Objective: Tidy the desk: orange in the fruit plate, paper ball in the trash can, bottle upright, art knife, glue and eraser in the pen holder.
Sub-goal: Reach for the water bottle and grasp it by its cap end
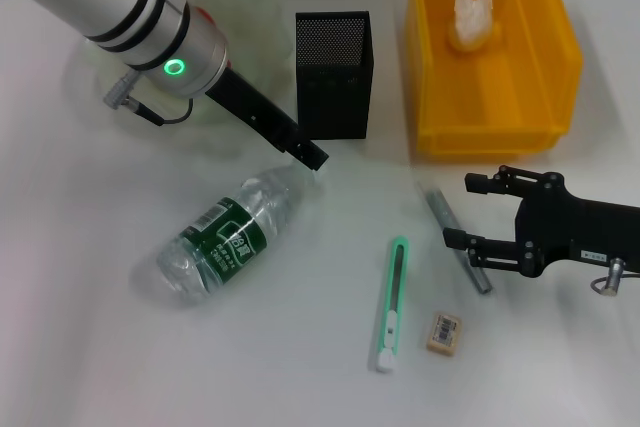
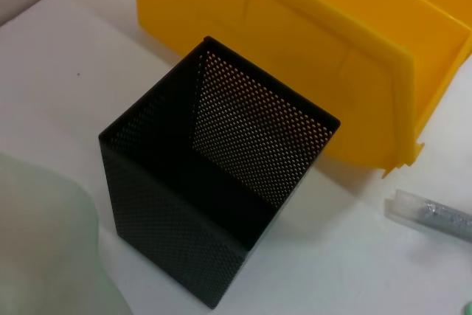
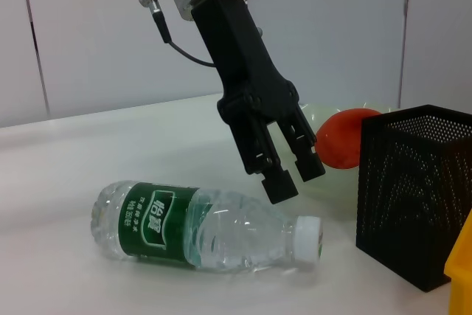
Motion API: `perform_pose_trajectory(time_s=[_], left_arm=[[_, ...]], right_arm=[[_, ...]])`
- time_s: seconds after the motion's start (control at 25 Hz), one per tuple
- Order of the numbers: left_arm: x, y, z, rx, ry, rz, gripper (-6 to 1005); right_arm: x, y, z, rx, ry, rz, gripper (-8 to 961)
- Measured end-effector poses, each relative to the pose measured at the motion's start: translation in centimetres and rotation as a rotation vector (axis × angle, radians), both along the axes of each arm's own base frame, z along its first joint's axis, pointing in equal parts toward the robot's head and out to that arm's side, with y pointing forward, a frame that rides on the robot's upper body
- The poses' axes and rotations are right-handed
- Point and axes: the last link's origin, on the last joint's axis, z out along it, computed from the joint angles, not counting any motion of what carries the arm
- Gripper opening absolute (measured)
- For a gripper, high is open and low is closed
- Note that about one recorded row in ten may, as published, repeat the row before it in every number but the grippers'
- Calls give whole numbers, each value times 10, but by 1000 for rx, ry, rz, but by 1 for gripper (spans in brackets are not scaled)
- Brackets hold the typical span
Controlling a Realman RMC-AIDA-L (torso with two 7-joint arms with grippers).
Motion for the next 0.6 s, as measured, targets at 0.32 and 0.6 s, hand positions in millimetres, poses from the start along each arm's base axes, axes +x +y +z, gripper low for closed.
perform_pose_trajectory(time_s=[0.32,0.6], left_arm=[[-9,1,-13,18,26,14,801],[-14,-1,-23,13,42,-7,799]], right_arm=[[2,0,0,4,-5,-6,753],[2,0,0,4,-6,-6,753]])
